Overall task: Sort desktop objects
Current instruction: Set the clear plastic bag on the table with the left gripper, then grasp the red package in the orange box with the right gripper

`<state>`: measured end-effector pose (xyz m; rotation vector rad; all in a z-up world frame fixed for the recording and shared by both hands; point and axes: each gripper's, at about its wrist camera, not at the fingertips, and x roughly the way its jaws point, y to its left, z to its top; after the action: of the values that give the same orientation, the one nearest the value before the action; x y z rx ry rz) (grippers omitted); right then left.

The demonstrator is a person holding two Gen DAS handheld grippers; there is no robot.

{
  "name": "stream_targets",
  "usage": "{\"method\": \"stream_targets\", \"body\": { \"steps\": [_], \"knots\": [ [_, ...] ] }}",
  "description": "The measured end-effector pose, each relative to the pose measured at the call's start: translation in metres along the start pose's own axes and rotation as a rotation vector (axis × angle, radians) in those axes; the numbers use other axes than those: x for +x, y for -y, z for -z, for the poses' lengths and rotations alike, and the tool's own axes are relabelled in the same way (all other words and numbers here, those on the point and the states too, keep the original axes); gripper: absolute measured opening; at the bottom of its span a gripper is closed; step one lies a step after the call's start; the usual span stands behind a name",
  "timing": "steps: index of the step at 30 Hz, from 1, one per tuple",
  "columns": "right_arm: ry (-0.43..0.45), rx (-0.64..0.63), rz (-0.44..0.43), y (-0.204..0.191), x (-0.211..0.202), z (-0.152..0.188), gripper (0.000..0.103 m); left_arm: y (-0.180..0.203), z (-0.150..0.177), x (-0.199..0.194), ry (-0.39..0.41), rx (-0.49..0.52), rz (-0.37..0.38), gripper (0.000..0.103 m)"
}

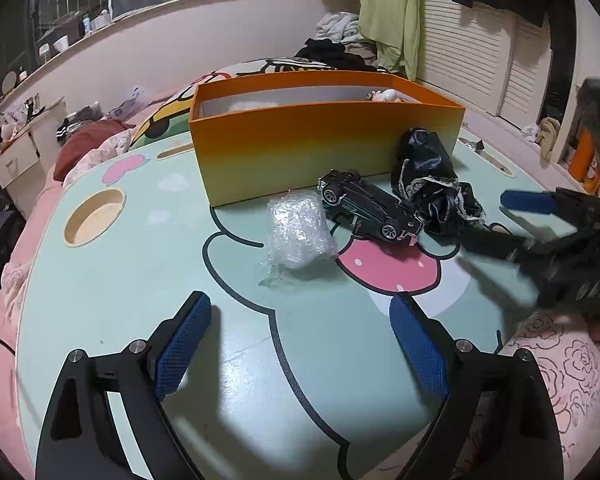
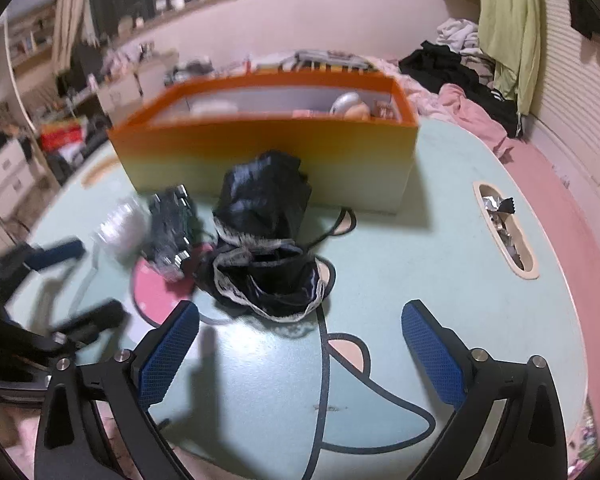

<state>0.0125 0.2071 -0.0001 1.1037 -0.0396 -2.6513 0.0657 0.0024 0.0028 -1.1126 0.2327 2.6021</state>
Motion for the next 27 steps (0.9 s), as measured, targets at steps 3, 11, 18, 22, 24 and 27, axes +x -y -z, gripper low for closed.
{"method": "stream_targets", "body": {
  "steps": [3,11,18,22,24,27],
  "knots": [
    [0.082,0.083,-0.061,0.013,-0.022,-0.022,0.077,-0.002,-0.001,0.0,0.002,-0.001,0.003,0.091],
    [-0.161,0.102,-0.035,0.001,0.028,-0.148,0.058,-0.002,0.0,-0.001,0.002,-0.001,0.003,0.091],
    [-0.359,-0.009,0.222,-0.011,0.112,-0.141,0.051,-0.002,0.0,-0.001,0.003,-0.001,0.003,0.091],
    [-0.298,-0.026,0.227,-0.015,0.105,-0.138,0.043,-0.002,-0.001,-0.001,0.002,-0.003,0.004,0.091],
    [-0.259,-0.017,0.186,-0.015,0.098,-0.135,0.04,-0.002,-0.001,-0.001,0.002,-0.002,0.003,0.091],
    [-0.117,0.026,0.089,-0.013,0.072,-0.133,0.039,-0.001,-0.001,-0.001,0.002,-0.002,0.003,0.091]
  ]
}}
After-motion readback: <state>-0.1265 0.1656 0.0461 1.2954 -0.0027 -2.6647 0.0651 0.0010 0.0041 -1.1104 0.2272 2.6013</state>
